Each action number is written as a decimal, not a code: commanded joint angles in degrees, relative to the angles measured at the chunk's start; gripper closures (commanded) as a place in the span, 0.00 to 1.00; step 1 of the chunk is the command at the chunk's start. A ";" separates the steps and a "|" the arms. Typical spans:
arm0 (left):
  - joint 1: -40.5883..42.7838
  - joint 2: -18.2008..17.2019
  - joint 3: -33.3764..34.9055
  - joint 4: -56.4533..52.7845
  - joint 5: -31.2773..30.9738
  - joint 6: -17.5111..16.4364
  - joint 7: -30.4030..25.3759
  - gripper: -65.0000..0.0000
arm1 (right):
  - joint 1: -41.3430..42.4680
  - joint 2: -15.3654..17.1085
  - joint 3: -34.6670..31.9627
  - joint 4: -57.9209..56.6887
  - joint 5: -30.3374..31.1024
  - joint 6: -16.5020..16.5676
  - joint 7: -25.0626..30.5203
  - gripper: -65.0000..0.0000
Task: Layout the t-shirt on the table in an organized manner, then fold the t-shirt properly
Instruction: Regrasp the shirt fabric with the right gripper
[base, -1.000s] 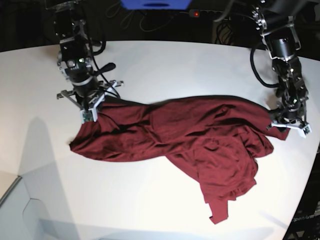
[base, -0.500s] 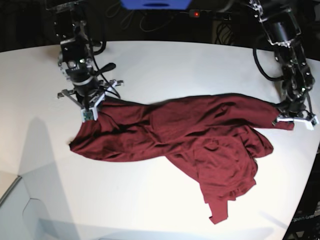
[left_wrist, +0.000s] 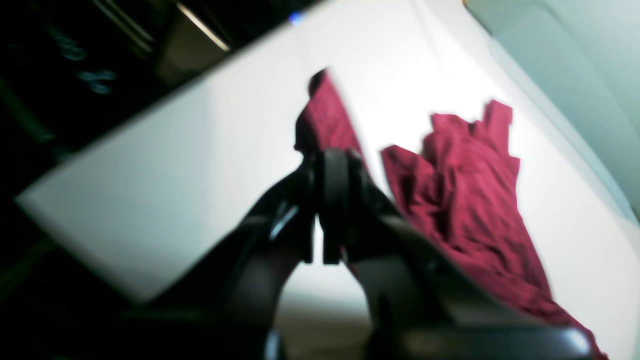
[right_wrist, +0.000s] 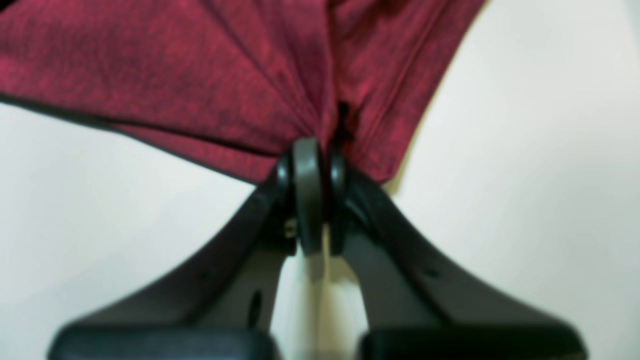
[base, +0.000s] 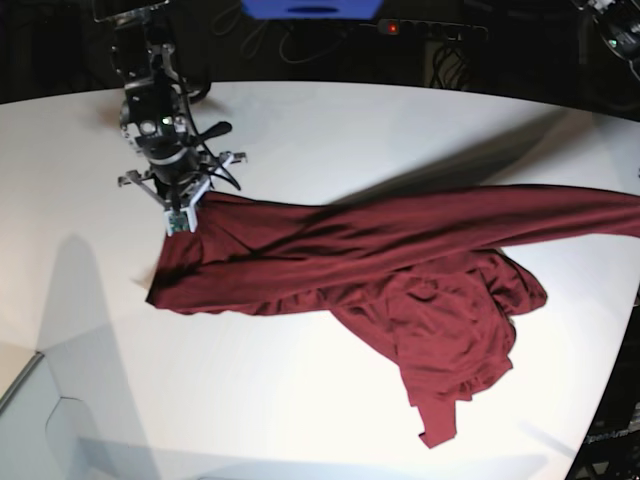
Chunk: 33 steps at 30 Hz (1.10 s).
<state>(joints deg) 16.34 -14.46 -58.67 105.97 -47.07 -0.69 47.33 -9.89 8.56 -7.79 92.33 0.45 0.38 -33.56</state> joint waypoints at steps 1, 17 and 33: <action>0.76 -0.97 -1.15 0.88 -3.00 0.38 -0.96 1.00 | 0.44 0.28 0.19 0.90 -0.14 0.01 0.37 1.00; 6.12 -0.53 -4.14 1.15 -11.17 0.38 -0.96 1.00 | -2.02 2.04 1.42 5.20 -0.14 0.01 0.02 0.67; 6.12 -0.53 -3.96 0.71 -11.00 0.38 -0.96 1.00 | 7.12 2.04 1.77 10.57 -0.40 0.01 -0.07 0.57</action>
<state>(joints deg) 22.22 -13.96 -62.17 106.02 -56.03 -0.67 47.59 -3.95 10.48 -6.07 102.19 0.10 0.40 -35.09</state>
